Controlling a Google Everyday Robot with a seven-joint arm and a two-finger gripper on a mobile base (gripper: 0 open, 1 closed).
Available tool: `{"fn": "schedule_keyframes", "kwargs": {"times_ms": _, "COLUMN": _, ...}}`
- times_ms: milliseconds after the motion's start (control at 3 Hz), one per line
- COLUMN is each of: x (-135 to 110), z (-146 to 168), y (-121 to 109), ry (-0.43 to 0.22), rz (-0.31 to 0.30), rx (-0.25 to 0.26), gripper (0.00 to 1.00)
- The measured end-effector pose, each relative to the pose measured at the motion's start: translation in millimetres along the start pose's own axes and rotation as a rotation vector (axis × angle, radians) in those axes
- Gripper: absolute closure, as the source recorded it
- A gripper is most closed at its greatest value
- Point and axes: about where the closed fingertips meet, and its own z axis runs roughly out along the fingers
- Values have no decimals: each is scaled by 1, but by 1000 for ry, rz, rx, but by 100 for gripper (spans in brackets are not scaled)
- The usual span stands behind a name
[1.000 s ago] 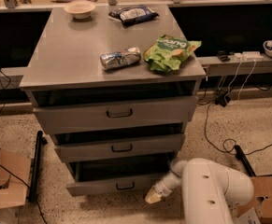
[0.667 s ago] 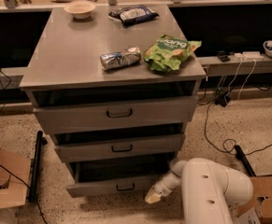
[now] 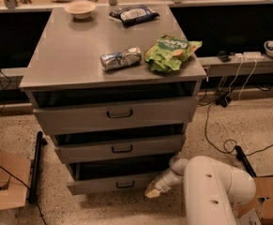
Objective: Close bottom drawer
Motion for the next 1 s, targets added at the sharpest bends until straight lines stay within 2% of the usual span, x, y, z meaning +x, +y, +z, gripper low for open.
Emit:
{"fn": "schedule_keyframes", "kwargs": {"times_ms": 333, "x": 0, "z": 0, "y": 1, "ry": 0, "rz": 0, "rx": 0, "gripper": 100}}
{"fn": "schedule_keyframes", "kwargs": {"times_ms": 1000, "x": -11, "z": -17, "y": -23, "ry": -17, "rz": -62, "rx": 93, "gripper": 100}}
